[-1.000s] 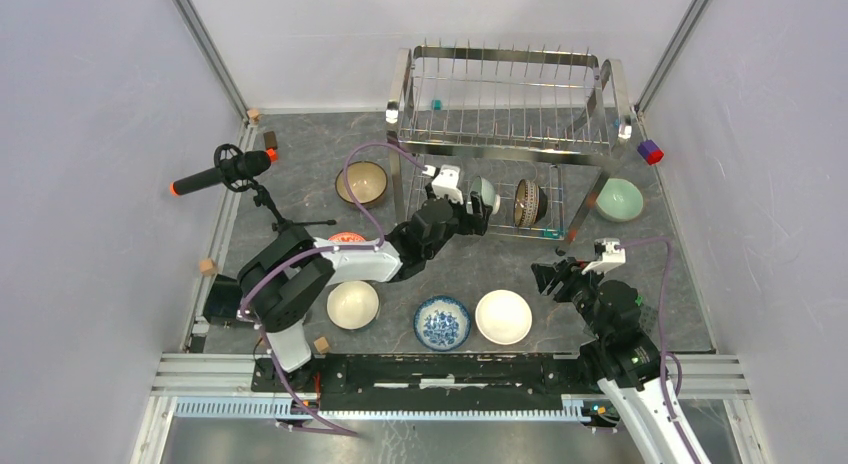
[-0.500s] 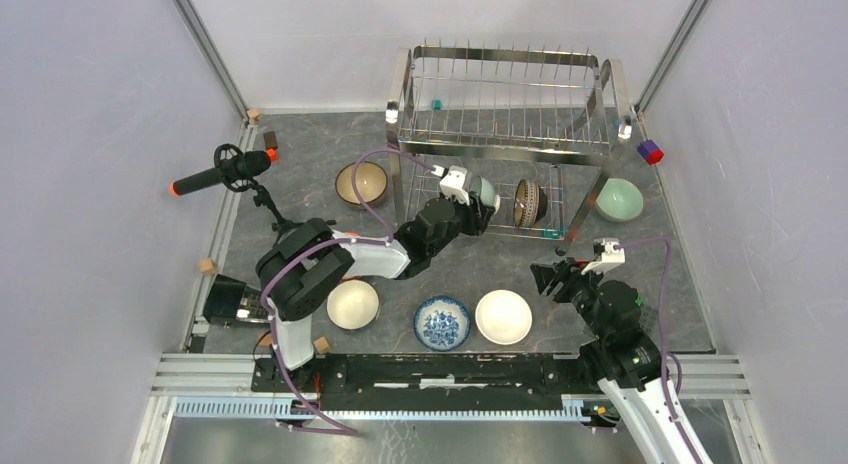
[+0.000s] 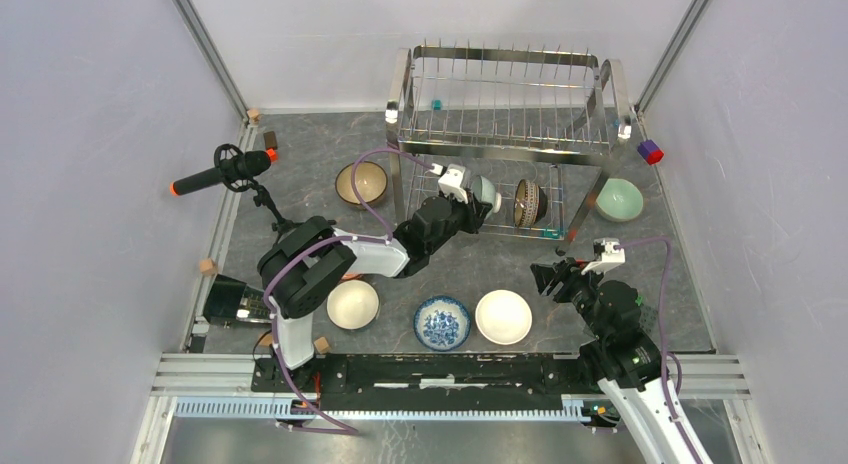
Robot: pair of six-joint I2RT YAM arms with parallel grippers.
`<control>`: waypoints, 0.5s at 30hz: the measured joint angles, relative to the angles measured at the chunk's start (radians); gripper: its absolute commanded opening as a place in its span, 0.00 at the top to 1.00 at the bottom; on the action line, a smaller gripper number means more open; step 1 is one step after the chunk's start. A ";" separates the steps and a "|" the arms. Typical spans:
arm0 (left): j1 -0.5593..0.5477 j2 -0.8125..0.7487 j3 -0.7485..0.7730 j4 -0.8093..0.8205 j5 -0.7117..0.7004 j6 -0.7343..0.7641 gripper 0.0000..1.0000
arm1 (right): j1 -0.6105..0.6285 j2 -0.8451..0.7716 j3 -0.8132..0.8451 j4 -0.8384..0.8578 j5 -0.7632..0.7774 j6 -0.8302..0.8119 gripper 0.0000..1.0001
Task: Unload the bowls from the dish rack
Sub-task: Adjust the bowl in the dish rack.
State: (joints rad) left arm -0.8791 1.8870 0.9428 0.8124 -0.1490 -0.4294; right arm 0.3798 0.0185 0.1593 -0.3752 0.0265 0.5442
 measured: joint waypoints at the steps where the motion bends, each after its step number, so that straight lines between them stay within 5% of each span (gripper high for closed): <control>1: 0.001 0.000 0.000 0.004 0.003 0.000 0.96 | 0.000 0.000 0.000 0.000 0.000 0.000 0.36; 15: 0.009 -0.002 -0.075 0.160 0.029 0.000 0.98 | 0.000 0.000 0.000 0.000 0.004 0.001 0.36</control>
State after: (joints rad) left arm -0.8700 1.8847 0.8677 0.9722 -0.1204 -0.4294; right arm 0.3798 0.0181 0.1593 -0.3752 0.0303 0.5449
